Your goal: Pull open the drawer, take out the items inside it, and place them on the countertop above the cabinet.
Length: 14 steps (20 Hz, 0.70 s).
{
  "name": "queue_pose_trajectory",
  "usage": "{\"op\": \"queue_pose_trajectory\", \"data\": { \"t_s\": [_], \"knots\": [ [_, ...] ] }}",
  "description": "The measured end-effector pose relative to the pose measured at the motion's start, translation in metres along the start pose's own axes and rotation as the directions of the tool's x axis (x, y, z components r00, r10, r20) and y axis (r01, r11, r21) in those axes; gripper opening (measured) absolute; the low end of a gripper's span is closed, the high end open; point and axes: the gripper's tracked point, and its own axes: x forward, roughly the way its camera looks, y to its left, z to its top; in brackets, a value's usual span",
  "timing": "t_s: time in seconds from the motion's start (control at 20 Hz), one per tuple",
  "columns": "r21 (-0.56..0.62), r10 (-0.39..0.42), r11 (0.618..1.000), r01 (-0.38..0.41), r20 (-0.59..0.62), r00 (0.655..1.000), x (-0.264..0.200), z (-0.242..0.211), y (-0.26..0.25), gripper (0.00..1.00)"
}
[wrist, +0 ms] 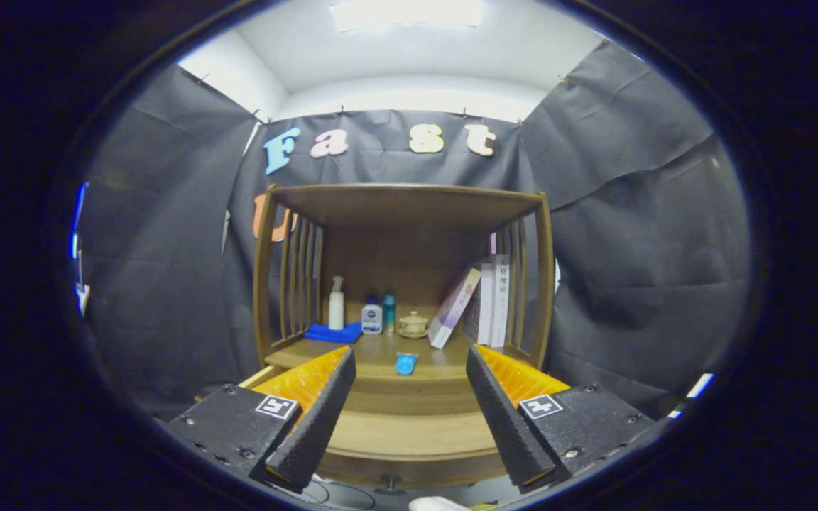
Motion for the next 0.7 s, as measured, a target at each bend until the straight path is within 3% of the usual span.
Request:
{"op": "queue_pose_trajectory", "data": {
  "t_s": [0.2, 0.35, 0.7],
  "knots": [
    [-0.064, -0.001, 0.998, -0.003, -0.061, 0.998, -0.018, -0.067, 0.014, 0.99],
    [-0.026, 0.031, 0.999, -0.034, -0.130, 0.991, -0.025, -0.112, 0.026, 0.99],
    [0.016, 0.006, 1.000, -0.003, -0.219, 0.976, -0.031, -0.175, 0.023, 0.99]
  ]
}}
